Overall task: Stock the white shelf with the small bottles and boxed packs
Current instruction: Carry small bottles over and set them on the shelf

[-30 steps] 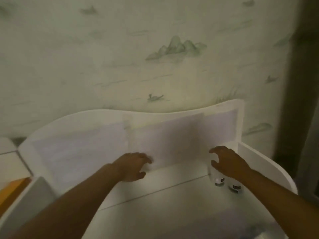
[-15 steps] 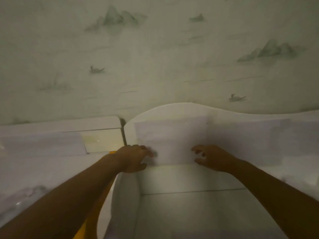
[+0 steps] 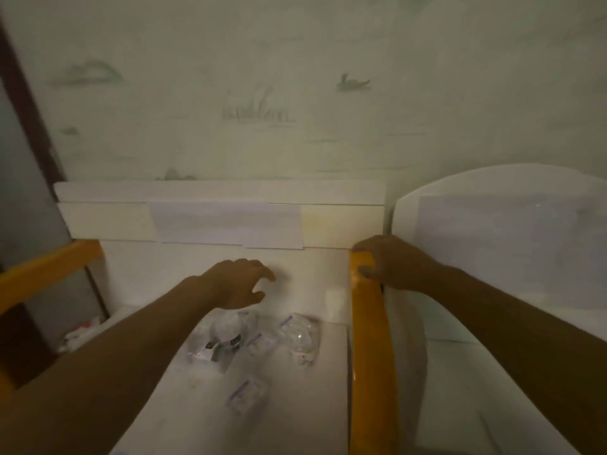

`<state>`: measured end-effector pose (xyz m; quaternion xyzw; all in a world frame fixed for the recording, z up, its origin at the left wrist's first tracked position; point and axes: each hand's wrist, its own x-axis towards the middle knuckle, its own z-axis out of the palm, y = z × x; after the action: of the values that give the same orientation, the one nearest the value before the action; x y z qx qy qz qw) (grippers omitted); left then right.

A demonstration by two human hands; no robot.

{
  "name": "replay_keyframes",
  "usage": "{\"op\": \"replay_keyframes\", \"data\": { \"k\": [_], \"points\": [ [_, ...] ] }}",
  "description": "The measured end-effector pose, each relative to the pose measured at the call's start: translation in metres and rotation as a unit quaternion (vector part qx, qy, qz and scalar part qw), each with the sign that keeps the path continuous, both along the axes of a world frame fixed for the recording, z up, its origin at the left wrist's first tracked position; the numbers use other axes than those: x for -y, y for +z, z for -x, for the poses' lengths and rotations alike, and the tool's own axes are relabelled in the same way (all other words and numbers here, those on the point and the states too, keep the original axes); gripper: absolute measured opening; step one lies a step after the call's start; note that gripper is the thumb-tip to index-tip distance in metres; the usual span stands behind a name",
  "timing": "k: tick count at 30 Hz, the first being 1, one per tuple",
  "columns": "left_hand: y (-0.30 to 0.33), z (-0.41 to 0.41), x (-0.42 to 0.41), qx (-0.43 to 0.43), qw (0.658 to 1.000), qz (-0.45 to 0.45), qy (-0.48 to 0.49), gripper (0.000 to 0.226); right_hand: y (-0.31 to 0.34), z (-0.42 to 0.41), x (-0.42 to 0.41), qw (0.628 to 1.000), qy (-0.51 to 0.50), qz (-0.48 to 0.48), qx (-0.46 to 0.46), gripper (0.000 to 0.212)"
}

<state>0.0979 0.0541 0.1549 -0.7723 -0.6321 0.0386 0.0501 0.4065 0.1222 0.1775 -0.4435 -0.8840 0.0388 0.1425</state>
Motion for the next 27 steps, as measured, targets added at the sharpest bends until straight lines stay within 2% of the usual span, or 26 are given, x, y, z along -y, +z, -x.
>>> {"op": "replay_keyframes", "data": {
  "k": [5,8,11,17,24,27],
  "points": [
    [-0.045,0.07,0.018,0.056,0.995,0.046,0.071,0.048,-0.018,0.072,0.006,0.998,0.021,0.022,0.061,0.05],
    [-0.074,0.094,0.022,0.083,0.99,0.067,0.096,0.051,-0.038,0.108,0.008,0.984,0.03,0.101,0.143,0.058],
    [-0.094,0.107,0.021,0.119,0.984,0.082,0.1,0.057,-0.056,0.14,0.009,0.966,0.026,0.163,0.199,0.065],
    [-0.111,0.116,0.011,0.148,0.985,0.047,0.07,0.069,-0.09,0.17,-0.001,0.944,-0.009,0.203,0.261,0.077],
    [-0.125,0.114,-0.009,0.162,0.982,0.067,0.064,0.081,-0.113,0.16,0.006,0.941,-0.021,0.214,0.262,0.088],
    [-0.128,0.106,-0.014,0.156,0.983,0.052,0.078,0.076,-0.119,0.158,0.009,0.949,-0.024,0.201,0.241,0.085]
  ]
}}
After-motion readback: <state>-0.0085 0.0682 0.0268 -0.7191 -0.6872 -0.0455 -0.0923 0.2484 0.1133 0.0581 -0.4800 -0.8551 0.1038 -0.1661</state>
